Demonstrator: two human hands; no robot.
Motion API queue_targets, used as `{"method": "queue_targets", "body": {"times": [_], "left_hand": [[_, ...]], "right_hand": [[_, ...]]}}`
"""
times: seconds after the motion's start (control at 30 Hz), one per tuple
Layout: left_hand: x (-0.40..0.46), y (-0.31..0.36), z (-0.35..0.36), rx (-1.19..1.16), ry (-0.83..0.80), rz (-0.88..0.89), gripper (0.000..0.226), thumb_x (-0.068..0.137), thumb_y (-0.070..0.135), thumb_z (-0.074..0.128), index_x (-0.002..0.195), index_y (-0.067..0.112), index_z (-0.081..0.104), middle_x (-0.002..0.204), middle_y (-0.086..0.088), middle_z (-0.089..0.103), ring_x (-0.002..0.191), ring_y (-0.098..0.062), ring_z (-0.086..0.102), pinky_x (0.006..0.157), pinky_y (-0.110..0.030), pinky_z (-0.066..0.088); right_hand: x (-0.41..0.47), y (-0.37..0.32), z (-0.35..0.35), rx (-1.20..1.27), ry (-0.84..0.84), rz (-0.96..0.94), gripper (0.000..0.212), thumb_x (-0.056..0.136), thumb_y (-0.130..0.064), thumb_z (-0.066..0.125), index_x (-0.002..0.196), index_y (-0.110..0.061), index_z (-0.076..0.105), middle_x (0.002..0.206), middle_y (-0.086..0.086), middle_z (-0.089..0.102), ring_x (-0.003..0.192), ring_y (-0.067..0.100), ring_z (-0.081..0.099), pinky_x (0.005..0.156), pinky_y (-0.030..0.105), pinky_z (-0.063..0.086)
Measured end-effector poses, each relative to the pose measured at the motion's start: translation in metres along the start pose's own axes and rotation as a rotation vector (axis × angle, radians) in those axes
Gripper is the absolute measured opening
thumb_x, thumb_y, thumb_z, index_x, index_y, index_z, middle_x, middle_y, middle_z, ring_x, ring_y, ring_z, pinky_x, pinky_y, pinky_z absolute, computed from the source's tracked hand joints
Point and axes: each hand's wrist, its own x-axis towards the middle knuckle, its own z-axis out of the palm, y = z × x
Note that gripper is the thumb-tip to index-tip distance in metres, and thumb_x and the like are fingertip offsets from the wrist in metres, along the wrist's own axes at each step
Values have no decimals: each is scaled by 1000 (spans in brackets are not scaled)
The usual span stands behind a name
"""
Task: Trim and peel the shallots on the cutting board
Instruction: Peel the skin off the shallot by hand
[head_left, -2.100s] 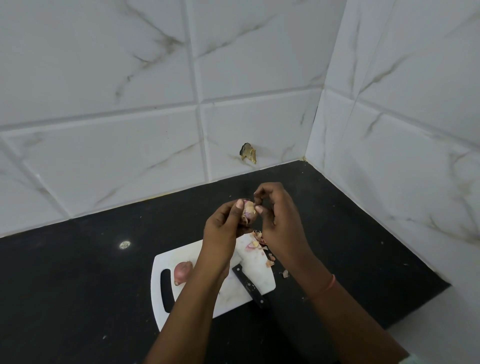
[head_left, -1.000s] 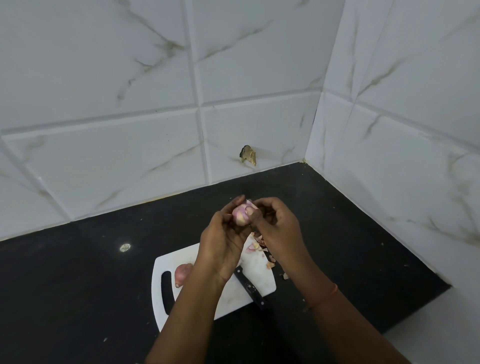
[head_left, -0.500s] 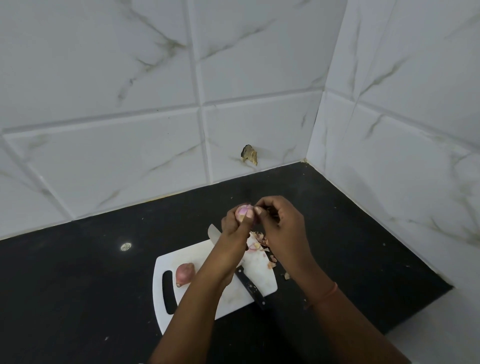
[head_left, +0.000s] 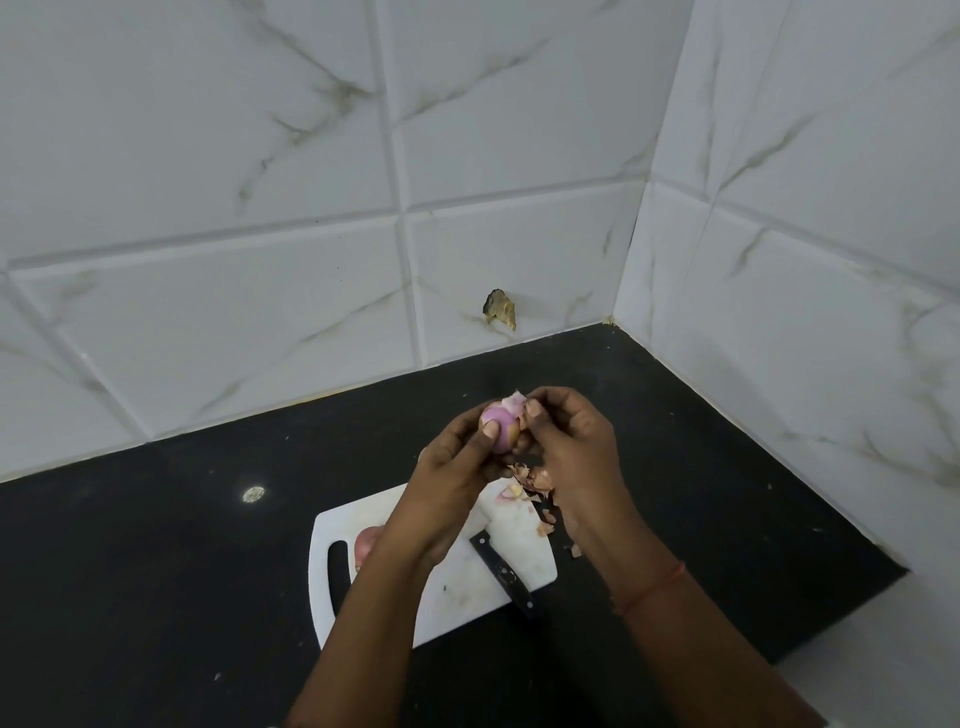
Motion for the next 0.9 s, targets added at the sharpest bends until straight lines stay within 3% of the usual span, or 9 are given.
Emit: {"method": "queue_targets", "body": {"times": [0.07, 0.23, 0.4, 0.43, 0.5, 0.57, 0.7, 0.8, 0.9], "left_hand": [[-1, 1, 0, -64, -3, -25, 27, 98, 18, 52, 123, 15, 63, 103, -6, 74, 84, -10, 70, 74, -21, 55], [1, 3, 1, -176, -3, -62, 30, 100, 15, 48, 125, 8, 63, 104, -8, 72, 82, -10, 70, 71, -21, 56], [1, 2, 5, -232, 33, -77, 30, 101, 12, 45, 123, 8, 64, 106, -10, 72, 82, -10, 69, 70, -21, 55], [1, 3, 6, -255, 51, -79, 30, 101, 12, 44, 123, 7, 64, 108, -12, 72, 83, -11, 69, 71, -22, 56], [4, 4, 6, -353, 94, -86, 34, 101, 14, 43, 128, 1, 60, 114, -17, 69, 88, -16, 68, 75, -24, 57], [5, 5, 5, -466, 117, -95, 39, 100, 14, 43, 133, -3, 53, 122, -21, 66, 92, -20, 68, 80, -26, 58], [3, 4, 5, -538, 136, -115, 36, 101, 15, 43, 133, 1, 52, 123, -21, 67, 88, -24, 70, 77, -27, 60], [2, 4, 7, -503, 137, -116, 33, 102, 17, 44, 131, 4, 54, 120, -21, 68, 95, -28, 72, 84, -30, 59], [3, 3, 7, -417, 157, -104, 31, 102, 17, 45, 131, 7, 54, 117, -19, 70, 100, -30, 71, 89, -33, 58]], "right_hand": [[3, -4, -2, 237, -85, 202, 11, 94, -10, 58, 97, -13, 68, 78, 5, 68, 66, 10, 63, 75, 32, 57], [9, -3, -4, 670, -134, 453, 16, 95, -8, 53, 104, -7, 66, 64, 4, 61, 59, 9, 53, 65, 27, 54], [11, 6, 1, 857, -68, 522, 14, 94, -10, 54, 99, -6, 67, 67, 7, 65, 67, 14, 58, 87, 35, 50], [11, 7, 3, 901, -62, 519, 13, 93, -10, 55, 95, -6, 68, 71, 9, 67, 72, 16, 60, 86, 36, 52], [10, 9, 5, 1020, -53, 512, 12, 86, -13, 60, 87, -6, 69, 80, 12, 71, 81, 21, 66, 67, 36, 61], [10, 8, 6, 1130, 1, 501, 12, 85, -10, 60, 92, -3, 66, 86, 18, 68, 88, 27, 65, 60, 36, 62], [13, 8, 1, 871, 144, 472, 12, 94, 0, 54, 98, -1, 64, 81, 15, 67, 76, 19, 66, 80, 37, 60], [14, 9, -7, 583, 199, 425, 19, 93, 1, 56, 106, -5, 69, 102, 13, 70, 94, 22, 68, 90, 38, 55], [10, 3, -9, 204, 129, 310, 20, 93, -13, 61, 109, -21, 71, 107, -8, 67, 102, 13, 64, 88, 31, 54]]}}
